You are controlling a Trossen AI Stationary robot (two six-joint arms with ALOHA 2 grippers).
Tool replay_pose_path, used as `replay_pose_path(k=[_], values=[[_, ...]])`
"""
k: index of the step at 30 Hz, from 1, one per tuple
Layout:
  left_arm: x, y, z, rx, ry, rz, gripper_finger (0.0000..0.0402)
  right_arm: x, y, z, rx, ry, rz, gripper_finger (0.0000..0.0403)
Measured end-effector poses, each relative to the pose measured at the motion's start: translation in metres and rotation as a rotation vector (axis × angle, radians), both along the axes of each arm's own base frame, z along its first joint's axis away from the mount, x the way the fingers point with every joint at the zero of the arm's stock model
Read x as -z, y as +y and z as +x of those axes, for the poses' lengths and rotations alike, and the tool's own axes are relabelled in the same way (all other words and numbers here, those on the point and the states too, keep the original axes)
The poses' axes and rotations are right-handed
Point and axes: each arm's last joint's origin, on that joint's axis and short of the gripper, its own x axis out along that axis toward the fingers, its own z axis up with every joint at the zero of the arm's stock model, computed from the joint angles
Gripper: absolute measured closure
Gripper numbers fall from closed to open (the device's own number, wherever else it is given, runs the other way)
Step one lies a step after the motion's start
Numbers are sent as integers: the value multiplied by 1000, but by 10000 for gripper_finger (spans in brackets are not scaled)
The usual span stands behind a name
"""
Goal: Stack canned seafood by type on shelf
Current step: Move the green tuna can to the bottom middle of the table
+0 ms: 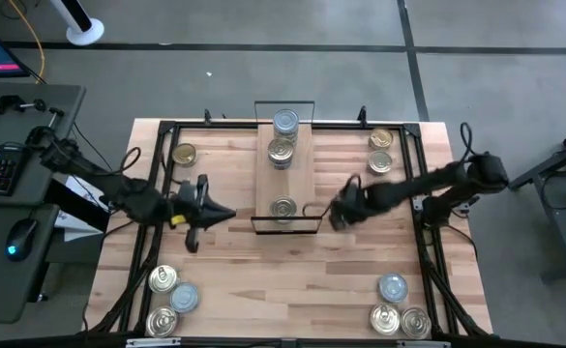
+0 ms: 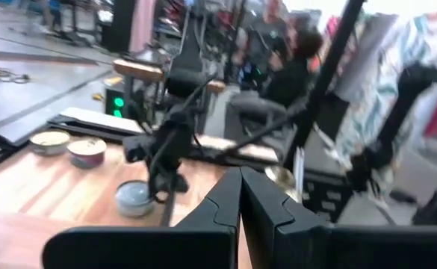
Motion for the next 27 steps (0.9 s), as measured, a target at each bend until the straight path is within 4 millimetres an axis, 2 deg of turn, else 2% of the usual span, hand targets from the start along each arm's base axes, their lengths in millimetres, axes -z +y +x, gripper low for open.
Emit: replay_pose_path(k=[6,12,17,20,22,24,27], values=[[11,-20,4,69,53,-2,401,1,75,1,1,-193,105,403],[39,-53,24,84,138,16,401,13,132,6,-121,-362,221,403],[78,-83,49,44,199,-46,401,29,158,23,-202,-511,269,403],[102,-99,65,39,201,-97,401,30,168,41,-310,-567,220,403],[117,-106,75,28,186,-122,402,20,175,54,-433,-595,173,403],[128,-113,87,12,181,-140,402,2,181,65,-540,-637,129,403],[139,-121,108,-5,193,-124,401,-21,186,69,-651,-631,71,403]])
